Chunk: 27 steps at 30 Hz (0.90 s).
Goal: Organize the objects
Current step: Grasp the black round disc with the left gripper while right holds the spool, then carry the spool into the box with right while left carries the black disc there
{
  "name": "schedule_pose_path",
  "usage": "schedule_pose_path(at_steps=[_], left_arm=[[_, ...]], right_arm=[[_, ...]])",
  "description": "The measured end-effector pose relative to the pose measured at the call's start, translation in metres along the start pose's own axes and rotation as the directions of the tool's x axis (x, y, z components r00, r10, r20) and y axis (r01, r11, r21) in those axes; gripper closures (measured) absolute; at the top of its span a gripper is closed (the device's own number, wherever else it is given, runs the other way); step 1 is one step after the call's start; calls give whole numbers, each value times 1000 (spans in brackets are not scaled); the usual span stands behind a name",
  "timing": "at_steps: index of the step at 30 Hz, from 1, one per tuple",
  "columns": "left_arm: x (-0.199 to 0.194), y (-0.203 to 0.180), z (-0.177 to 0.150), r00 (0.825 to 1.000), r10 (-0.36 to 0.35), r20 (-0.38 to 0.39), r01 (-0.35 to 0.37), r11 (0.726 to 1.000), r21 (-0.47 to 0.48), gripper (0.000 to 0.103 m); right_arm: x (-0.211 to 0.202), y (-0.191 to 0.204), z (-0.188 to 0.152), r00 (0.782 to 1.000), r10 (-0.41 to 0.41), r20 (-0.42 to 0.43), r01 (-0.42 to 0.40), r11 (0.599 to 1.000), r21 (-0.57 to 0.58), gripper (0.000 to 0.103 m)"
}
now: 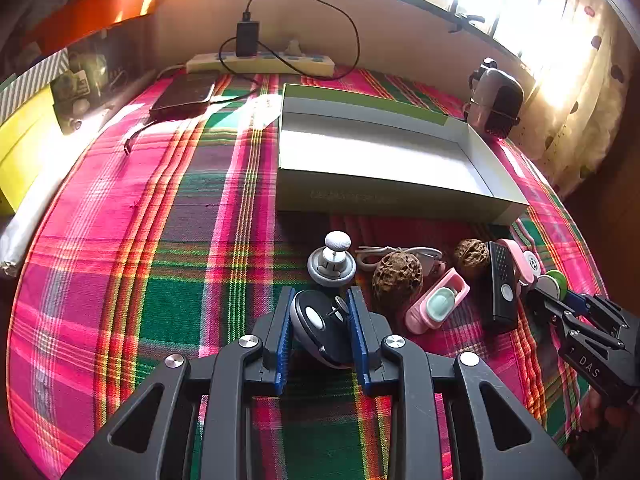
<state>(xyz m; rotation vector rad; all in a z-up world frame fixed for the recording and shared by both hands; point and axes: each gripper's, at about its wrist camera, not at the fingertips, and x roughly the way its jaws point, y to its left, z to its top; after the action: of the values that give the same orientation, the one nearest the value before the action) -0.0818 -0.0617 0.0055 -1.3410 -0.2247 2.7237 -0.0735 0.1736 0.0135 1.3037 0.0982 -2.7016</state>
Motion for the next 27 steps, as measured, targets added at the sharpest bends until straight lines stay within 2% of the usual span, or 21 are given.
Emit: schedule_pose_path(at_steps=[16,27], left_arm=[[-3,0,0,1000,-1,-16,1,1000,-5,80],[-21,-4,14,999,-2,33,2,1000,11,80]], right_arm=[[-1,0,0,1000,21,8,-21,1000,3,70],[-14,2,10,998,34,49,-33,999,-9,70]])
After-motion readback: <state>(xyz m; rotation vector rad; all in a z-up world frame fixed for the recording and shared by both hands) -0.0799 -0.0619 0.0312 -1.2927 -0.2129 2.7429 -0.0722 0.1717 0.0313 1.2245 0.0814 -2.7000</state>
